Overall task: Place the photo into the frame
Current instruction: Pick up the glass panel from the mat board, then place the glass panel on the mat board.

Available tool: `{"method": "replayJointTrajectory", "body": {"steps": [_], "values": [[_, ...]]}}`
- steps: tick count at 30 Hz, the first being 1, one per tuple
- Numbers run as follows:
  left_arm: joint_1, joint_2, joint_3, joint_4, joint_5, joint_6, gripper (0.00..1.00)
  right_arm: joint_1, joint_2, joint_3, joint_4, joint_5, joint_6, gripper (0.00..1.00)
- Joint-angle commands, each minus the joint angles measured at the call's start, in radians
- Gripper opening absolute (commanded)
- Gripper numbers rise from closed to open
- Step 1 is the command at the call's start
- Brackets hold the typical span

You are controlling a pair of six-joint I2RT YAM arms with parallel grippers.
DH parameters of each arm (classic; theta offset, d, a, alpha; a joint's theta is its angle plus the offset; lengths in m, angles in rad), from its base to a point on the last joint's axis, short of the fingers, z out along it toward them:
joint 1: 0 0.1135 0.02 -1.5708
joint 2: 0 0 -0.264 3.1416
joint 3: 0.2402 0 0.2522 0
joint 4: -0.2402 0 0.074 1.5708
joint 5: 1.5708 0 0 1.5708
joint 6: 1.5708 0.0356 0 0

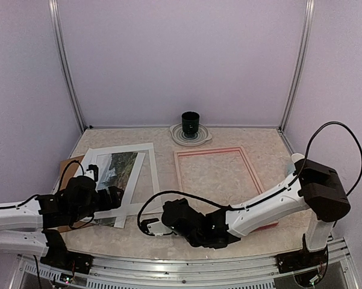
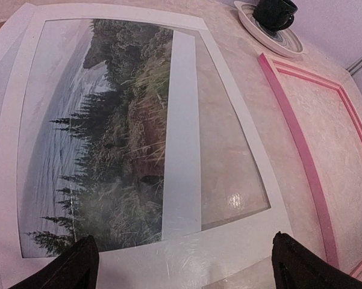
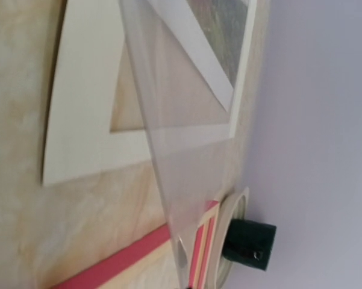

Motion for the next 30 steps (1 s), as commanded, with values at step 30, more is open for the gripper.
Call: {"method": "replayJointTrajectory", "body": {"steps": [30], "values": [[-0.005, -0.016, -0.048, 0.071, 0.02, 0.002, 0.99, 0.125, -0.162, -0.147, -0.33, 0.209, 0.278, 0.0]]}}
